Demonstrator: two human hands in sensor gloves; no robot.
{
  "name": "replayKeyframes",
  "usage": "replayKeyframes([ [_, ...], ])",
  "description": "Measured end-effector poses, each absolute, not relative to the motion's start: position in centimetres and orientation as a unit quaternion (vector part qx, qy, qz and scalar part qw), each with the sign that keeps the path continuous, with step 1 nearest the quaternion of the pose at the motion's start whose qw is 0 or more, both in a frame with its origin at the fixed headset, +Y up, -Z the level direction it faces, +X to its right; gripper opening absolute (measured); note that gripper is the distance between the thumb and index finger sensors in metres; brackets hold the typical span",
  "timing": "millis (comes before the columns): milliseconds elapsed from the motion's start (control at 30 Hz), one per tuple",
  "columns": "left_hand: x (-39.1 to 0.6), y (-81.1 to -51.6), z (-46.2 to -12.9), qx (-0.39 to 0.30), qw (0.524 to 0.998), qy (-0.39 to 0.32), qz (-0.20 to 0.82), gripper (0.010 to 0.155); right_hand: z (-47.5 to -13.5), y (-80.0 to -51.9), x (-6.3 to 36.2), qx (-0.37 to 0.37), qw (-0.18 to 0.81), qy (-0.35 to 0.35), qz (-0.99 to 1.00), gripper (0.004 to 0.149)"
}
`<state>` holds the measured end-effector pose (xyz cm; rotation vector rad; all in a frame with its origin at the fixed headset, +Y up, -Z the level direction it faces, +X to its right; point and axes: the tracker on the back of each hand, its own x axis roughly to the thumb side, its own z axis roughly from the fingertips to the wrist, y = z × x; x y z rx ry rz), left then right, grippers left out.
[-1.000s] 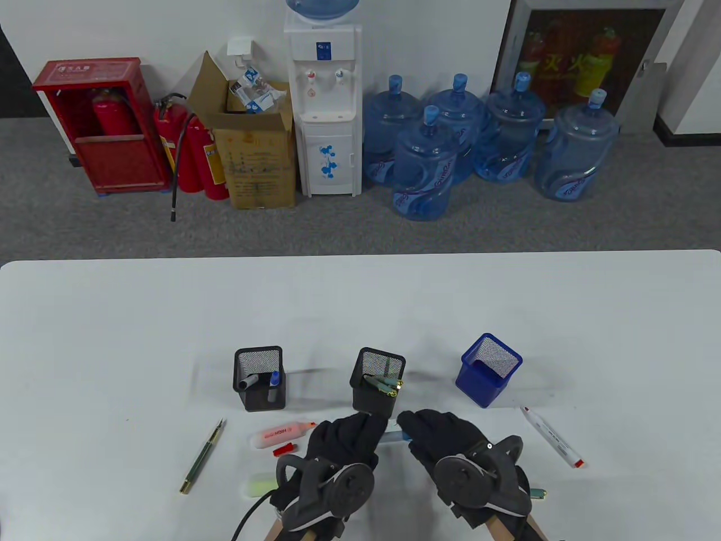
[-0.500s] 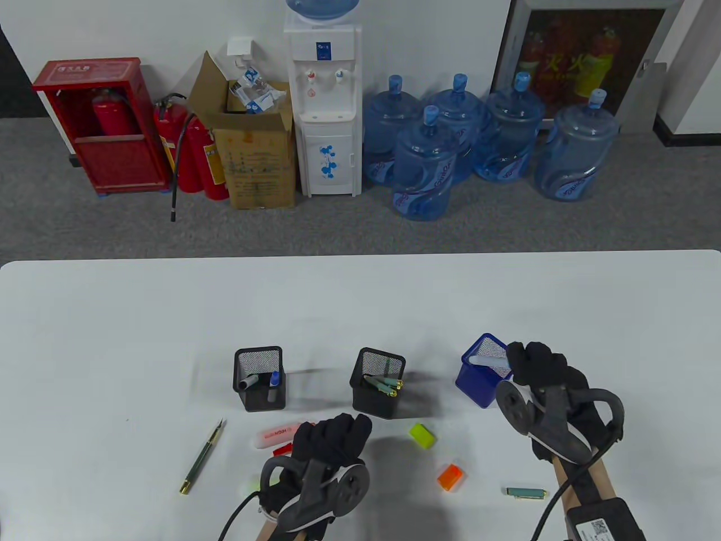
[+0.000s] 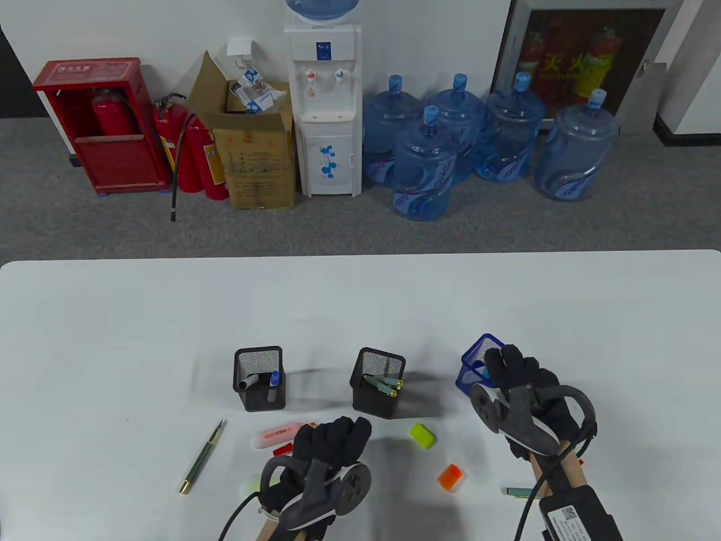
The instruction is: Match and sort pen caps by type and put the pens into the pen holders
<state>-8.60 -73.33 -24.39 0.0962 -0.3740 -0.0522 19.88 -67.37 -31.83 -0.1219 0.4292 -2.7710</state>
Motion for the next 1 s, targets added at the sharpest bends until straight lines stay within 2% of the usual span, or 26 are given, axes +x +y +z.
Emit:
replayKeyframes([
  [167,-8.9,-73.2,-24.5,0.045,0.983,-0.177,-0.022,0.073,-30.1,-67.6,21.3,-0.042,0.102,0.189,-0.976,0.062],
  [367,-9.2,-73.1,-24.7,0.049,0.984,-0.169,-0.025,0.072,-27.9,-71.0,23.9,-0.031,0.026,0.211,-0.977,0.060],
  [600,-9.4,-73.3,-25.1,0.050,0.987,-0.147,-0.037,0.072,-27.5,-72.3,27.2,0.016,0.050,0.146,-0.988,0.057],
  [700,-9.6,-73.2,-25.1,0.055,0.988,-0.139,-0.035,0.071,-27.7,-72.8,27.6,0.025,0.074,0.140,-0.987,0.056],
  [900,-9.7,-73.1,-25.1,0.060,0.988,-0.137,-0.036,0.070,-28.5,-74.3,28.7,0.090,0.139,0.017,-0.986,0.064],
  [1000,-9.8,-73.1,-25.1,0.059,0.989,-0.132,-0.037,0.070,-28.7,-74.7,29.2,0.107,0.140,-0.001,-0.984,0.065],
])
